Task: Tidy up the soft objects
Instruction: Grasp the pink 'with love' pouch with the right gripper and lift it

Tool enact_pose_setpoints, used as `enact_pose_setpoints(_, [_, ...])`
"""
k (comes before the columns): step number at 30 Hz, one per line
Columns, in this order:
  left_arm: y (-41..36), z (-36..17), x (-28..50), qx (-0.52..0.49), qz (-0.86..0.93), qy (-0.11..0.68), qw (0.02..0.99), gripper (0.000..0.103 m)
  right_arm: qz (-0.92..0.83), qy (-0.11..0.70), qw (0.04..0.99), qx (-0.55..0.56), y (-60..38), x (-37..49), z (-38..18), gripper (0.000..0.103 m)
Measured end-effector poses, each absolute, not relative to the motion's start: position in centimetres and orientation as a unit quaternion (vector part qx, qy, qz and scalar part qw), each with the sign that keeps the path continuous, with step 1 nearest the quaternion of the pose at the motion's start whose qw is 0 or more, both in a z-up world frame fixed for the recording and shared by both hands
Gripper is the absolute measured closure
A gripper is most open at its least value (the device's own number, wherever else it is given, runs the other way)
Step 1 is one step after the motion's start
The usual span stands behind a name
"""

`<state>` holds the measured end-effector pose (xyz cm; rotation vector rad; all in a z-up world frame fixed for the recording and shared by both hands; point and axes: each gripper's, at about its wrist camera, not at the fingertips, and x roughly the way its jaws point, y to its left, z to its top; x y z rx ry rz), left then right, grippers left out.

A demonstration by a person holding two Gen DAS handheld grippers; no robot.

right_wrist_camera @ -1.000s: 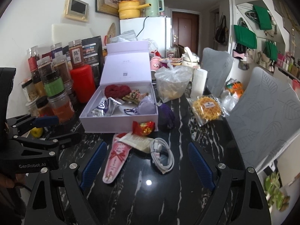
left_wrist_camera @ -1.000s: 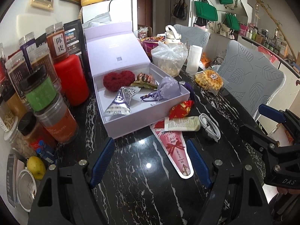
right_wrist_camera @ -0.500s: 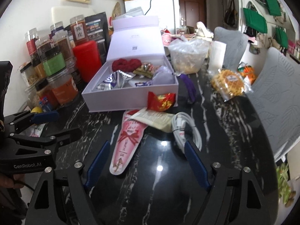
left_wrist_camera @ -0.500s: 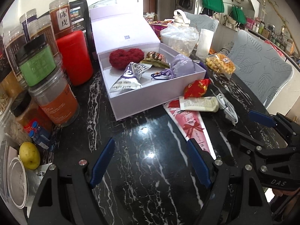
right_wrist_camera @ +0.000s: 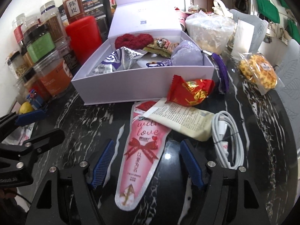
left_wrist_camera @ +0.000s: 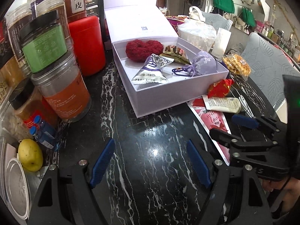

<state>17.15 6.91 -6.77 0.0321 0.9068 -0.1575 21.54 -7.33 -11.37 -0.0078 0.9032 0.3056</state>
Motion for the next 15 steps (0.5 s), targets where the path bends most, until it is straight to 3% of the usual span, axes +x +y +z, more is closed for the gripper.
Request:
enact_pose_setpoints(5, [7.0, -6.9, 17.7, 0.016, -0.079, 0.438, 0.896, 0.024, 0.14, 0.442, 0.885, -0.029, -6.0, 22.3, -11.9, 0.045])
enact_pose_setpoints(7, [7.1, -6.9, 17.7, 0.012, -0.083, 0.439, 0.895, 0.024, 0.138, 0.44, 0.886, -0.045, -5.4, 22.2, -12.0, 0.046])
enact_pose_setpoints(10, [7.1, -6.9, 17.8, 0.005, -0.088, 0.44, 0.894, 0.024, 0.127, 0.431, 0.892, -0.06, -4.9, 22.0, -12.2, 0.058])
enact_pose_setpoints(11, [7.1, -6.8, 17.8, 0.004, -0.088, 0.44, 0.894, 0.024, 0.128, 0.427, 0.893, -0.063, -4.8, 21.8, -12.2, 0.066])
enact_pose_setpoints(15, [7.1, -6.7, 17.5, 0.003, -0.088, 0.438, 0.895, 0.024, 0.142, 0.433, 0.888, -0.066, -5.0, 21.1, -12.0, 0.075])
